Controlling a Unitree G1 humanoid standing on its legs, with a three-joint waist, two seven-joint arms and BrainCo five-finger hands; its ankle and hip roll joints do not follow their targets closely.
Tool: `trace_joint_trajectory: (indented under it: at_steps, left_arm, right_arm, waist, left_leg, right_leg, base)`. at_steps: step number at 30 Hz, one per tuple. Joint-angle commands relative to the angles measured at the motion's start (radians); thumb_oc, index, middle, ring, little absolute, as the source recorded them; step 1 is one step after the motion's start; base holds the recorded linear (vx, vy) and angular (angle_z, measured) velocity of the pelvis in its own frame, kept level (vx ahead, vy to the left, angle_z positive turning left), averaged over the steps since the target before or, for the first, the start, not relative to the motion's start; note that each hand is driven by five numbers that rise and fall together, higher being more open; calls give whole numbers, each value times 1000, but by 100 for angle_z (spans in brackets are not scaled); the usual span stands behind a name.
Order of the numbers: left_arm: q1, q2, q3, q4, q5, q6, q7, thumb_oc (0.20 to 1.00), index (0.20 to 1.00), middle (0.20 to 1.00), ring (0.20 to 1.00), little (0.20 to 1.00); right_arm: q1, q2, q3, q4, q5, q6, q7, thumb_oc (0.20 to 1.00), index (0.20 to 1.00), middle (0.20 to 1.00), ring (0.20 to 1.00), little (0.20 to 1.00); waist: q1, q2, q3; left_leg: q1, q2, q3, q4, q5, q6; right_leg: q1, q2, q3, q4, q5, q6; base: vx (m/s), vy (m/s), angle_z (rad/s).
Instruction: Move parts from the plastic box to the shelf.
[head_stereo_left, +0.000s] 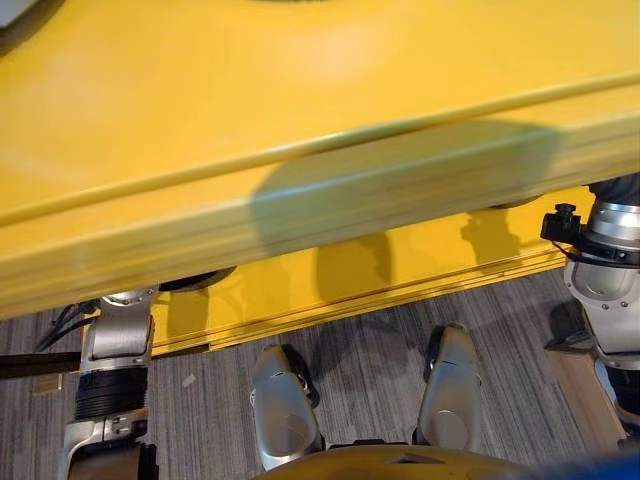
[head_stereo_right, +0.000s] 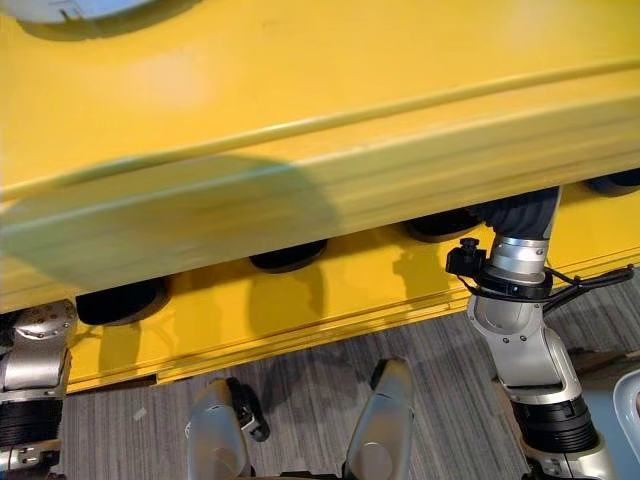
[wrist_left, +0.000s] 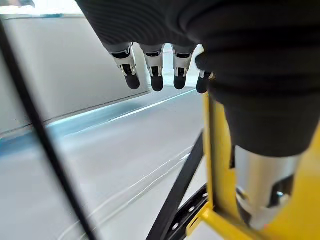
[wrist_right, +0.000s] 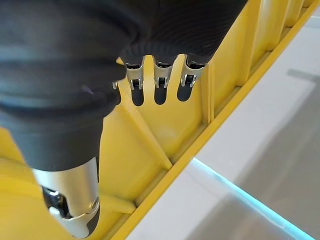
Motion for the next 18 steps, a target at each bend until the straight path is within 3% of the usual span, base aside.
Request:
trace_joint_trajectory:
  at_steps: [1,6,9,10,11,14,15,18]
  left_arm:
    - [-8,118,57,-12,51,-11,6,1000,1000,1000,1000,1000]
    - [-17,147,48,5,48,-82,-142,1000,1000,1000,1000,1000]
    - [20,114,18,-49,35,-153,-271,1000,1000,1000,1000,1000]
    - [60,80,-3,-114,42,-185,-374,1000,1000,1000,1000,1000]
    - [71,68,-11,-133,42,-205,-408,1000,1000,1000,1000,1000]
    - [75,66,-10,-135,43,-204,-411,1000,1000,1000,1000,1000]
    - [148,-16,-67,-255,75,-328,-548,1000,1000,1000,1000,1000]
    - [203,-70,-112,-332,72,-403,-663,1000,1000,1000,1000,1000]
  right_arm:
    - [-20,-1,0,-85,28,-39,8,1000,1000,1000,1000,1000]
    - [-31,-1,16,-83,35,-37,23,1000,1000,1000,1000,1000]
    - [0,20,11,-99,27,-44,34,1000,1000,1000,1000,1000]
    - [31,38,-3,-117,20,-50,47,1000,1000,1000,1000,1000]
    - [40,45,-7,-121,17,-52,49,1000,1000,1000,1000,1000]
    - [43,46,-8,-123,17,-52,50,1000,1000,1000,1000,1000]
    - [93,90,-30,-153,2,-69,63,1000,1000,1000,1000,1000]
    - [125,117,-38,-176,-10,-65,76,1000,1000,1000,1000,1000]
  waist:
    - [0,-4,-41]
    - [-3,3,-44]
    - [-1,3,-43]
    - [5,4,-43]
    - [7,4,-43]
    - [7,6,-45]
    - [22,1,-31]
    - [35,-1,-26]
  left_leg:
    - [37,-44,-4,-71,12,52]
    - [44,-50,6,-83,19,60]
    - [53,-57,20,-106,36,72]
    - [65,-67,22,-125,40,75]
    - [68,-71,22,-132,43,76]
    - [75,-74,13,-132,32,69]
    - [90,-84,22,-168,52,79]
    - [106,-95,27,-210,75,81]
  right_leg:
    - [76,-45,-40,23,-41,17]
    - [80,-44,-46,11,-31,16]
    - [87,-43,-60,-9,-16,12]
    - [98,-40,-67,-24,-10,14]
    - [101,-38,-70,-30,-6,13]
    - [109,-36,-64,-29,-15,21]
    - [125,-34,-93,-60,6,19]
    - [146,-25,-118,-101,30,19]
  base:
    - [9,52,2]
    - [0,0,0]
    - [0,0,0]
    - [-28,-35,1]
    - [76,-21,1]
    - [1,-25,-2]
    - [-22,-111,0]
    - [-48,-77,21]
